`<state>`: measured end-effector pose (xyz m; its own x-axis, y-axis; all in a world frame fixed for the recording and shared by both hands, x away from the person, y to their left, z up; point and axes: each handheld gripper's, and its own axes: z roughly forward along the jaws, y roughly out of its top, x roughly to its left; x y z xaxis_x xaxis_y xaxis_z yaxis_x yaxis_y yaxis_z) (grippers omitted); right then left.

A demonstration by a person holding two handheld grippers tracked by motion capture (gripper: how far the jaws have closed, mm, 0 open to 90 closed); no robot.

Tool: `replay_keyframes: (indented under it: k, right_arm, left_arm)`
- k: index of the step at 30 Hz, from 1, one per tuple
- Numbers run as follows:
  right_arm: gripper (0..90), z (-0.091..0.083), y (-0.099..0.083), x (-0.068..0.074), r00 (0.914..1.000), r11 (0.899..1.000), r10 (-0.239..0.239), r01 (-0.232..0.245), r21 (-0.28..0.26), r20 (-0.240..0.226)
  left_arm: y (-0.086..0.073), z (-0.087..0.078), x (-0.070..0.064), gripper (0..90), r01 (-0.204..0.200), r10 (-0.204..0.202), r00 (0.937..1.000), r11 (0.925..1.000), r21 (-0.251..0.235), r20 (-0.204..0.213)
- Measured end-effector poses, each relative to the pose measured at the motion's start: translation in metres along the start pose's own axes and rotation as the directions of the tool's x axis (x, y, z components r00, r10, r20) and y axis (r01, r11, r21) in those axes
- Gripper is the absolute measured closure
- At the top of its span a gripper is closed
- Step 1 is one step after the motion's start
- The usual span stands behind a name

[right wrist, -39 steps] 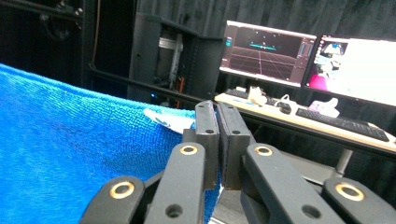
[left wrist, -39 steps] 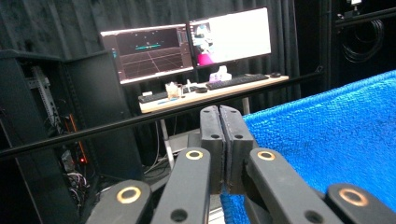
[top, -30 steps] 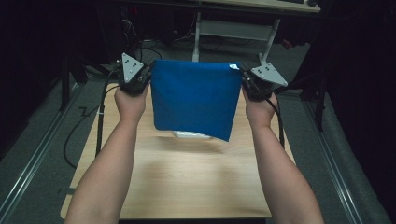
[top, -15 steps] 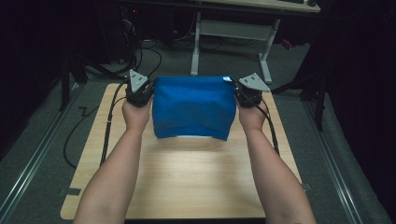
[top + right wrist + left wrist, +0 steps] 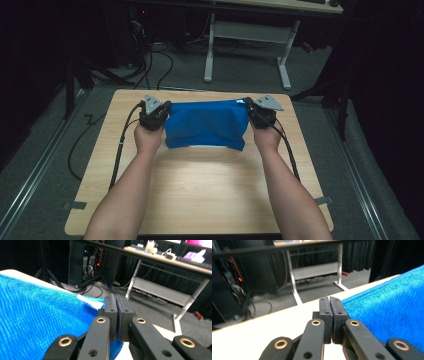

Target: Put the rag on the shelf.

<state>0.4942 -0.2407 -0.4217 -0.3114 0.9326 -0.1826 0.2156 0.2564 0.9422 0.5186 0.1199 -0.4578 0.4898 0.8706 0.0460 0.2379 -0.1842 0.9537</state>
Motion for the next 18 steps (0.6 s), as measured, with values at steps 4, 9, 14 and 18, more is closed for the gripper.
replay_keyframes:
  k: [4,9,14,18]
  right_arm:
    - [88.5,0.003,-0.014,0.002,1.0000,1.000,0.005,-0.005,0.031,-0.004]
    - [88.4,0.005,-0.027,0.005,0.9998,0.999,0.021,-0.021,0.048,-0.007]
    - [88.4,0.005,-0.040,0.004,0.9994,0.997,0.035,-0.034,0.072,-0.009]
    - [88.4,0.003,-0.046,0.006,0.9991,0.997,0.041,-0.040,0.070,-0.011]
  left_arm:
    - [-0.013,0.002,-0.003,89.1,0.003,-0.003,0.9999,0.9997,0.025,0.013]
    - [-0.022,-0.001,-0.010,89.1,0.018,-0.019,0.9992,0.9995,0.027,0.035]
    - [-0.027,-0.002,-0.016,89.1,0.014,-0.016,0.9987,0.9995,0.028,0.048]
    - [-0.031,-0.002,-0.016,89.0,0.020,-0.023,0.9983,0.9989,0.043,0.053]
